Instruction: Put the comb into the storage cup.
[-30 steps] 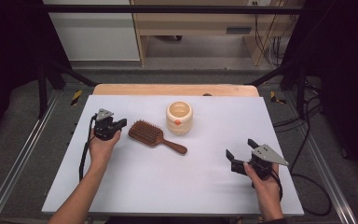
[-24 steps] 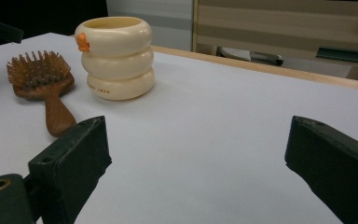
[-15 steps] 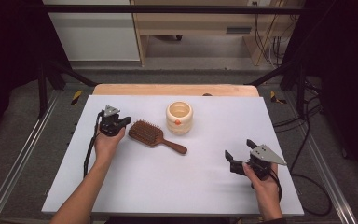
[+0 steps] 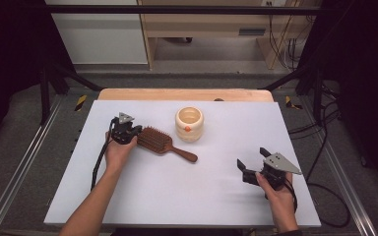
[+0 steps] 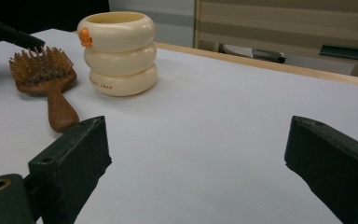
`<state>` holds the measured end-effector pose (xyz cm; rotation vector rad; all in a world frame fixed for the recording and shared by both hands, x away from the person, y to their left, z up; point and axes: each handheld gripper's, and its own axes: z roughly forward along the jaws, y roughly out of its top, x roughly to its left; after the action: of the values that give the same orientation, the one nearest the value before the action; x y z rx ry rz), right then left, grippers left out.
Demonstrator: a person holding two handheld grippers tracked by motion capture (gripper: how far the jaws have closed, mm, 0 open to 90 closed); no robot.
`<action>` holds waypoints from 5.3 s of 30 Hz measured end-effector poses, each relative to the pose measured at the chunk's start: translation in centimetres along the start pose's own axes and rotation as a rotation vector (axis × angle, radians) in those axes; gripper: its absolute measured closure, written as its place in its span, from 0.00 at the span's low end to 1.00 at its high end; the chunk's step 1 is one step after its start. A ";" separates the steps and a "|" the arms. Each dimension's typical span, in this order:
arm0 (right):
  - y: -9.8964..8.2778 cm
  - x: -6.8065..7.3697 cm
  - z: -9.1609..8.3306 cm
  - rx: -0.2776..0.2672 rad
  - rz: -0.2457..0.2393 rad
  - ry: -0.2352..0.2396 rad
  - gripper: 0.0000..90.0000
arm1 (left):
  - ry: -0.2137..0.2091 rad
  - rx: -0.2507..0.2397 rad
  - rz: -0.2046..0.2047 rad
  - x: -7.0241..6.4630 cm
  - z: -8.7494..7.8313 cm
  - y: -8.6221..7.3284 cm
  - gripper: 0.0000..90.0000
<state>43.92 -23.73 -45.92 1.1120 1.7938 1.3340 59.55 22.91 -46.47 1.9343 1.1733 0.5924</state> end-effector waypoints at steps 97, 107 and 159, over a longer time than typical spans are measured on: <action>1.2 5.9 1.7 0.371 -0.168 0.269 0.11 | -0.021 -0.348 0.085 -4.7 -15.3 -6.5 0.66; 1.0 6.6 2.2 0.458 -0.185 0.289 0.13 | 0.097 -0.433 -0.068 -1.8 -17.4 -9.3 0.07; 2.6 8.7 6.0 0.916 -0.293 0.263 0.74 | 0.097 -0.443 -0.069 -0.9 -16.7 -9.6 0.04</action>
<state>45.93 -13.00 -45.15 1.0502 2.7559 0.4632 42.17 31.03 -44.47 1.4979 1.0566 0.8382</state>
